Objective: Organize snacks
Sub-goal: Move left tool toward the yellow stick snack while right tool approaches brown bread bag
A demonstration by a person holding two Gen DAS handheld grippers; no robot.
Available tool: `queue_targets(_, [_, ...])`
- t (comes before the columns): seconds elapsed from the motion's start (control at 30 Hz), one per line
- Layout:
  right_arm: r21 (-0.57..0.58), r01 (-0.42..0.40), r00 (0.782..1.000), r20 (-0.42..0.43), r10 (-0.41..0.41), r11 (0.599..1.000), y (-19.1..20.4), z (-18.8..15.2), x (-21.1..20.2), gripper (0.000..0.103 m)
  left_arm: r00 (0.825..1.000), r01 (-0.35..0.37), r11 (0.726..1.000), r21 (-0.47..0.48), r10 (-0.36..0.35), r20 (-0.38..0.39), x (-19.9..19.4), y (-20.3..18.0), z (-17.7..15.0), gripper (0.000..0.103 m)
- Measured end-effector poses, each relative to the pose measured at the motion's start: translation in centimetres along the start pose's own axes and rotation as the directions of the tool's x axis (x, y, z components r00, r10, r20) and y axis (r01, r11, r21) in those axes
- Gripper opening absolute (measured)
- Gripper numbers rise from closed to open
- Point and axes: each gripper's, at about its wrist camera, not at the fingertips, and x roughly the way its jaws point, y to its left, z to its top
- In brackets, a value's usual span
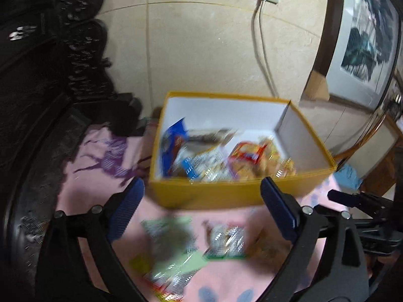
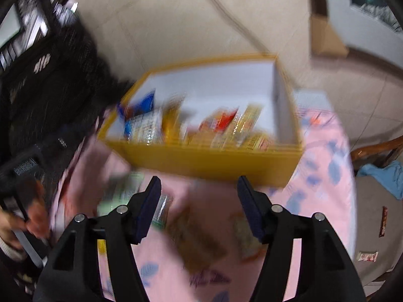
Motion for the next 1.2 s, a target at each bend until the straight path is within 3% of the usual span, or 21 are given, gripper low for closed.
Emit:
queue_targets(0.27, [-0.187,-0.008,0.985,-0.173,-0.025,0.982,2.3,-4.0,6.4,0.064,0.984,-0.109,0.994,0.003,0.108,-0.138,-2.0,4.1,-8.6,0.096])
queue_targets(0.47, [-0.239,0.016,0.974,-0.216,-0.069,0.971,2.6,-5.1,9.0,0.064,0.962,-0.162,0.984,-0.067,0.142,-0.232,-0.8,5.9,-12.9,0.096])
queue_targets(0.6, [-0.278,0.034,0.977,-0.194,-0.090,0.960,3.3,-5.4,9.3,0.068,0.955,-0.172,0.983,-0.068,0.149,-0.255,0.6,5.5,-14.0,0.096])
queue_targets(0.7, [-0.305,0.021,0.978,-0.189,-0.082,0.952,3.6,-6.2,9.4,0.080,0.949,-0.171,0.984,-0.041,0.153,-0.276,2.3,4.9,-14.5,0.096])
queue_targets(0.77, [-0.289,0.001,0.976,-0.209,-0.064,0.957,3.7,-6.4,9.6,0.101,0.944,-0.172,0.985,-0.023,0.158,-0.290,3.6,4.6,-14.8,0.096])
queue_targets(0.9, [-0.280,0.027,0.979,-0.188,-0.082,0.960,3.8,-6.7,9.7,0.102,0.935,-0.160,0.987,-0.017,0.147,-0.322,5.4,4.4,-15.4,0.096])
queue_targets(1.0, [-0.311,0.085,0.974,-0.175,-0.144,0.947,4.3,-7.1,9.9,0.102,0.925,-0.165,0.986,-0.008,0.152,-0.349,6.3,4.4,-15.9,0.096])
queue_targets(1.2, [-0.315,0.069,0.978,-0.167,-0.127,0.947,3.9,-7.2,9.9,0.102,0.933,-0.163,0.987,-0.017,0.148,-0.329,6.3,4.4,-16.2,0.097])
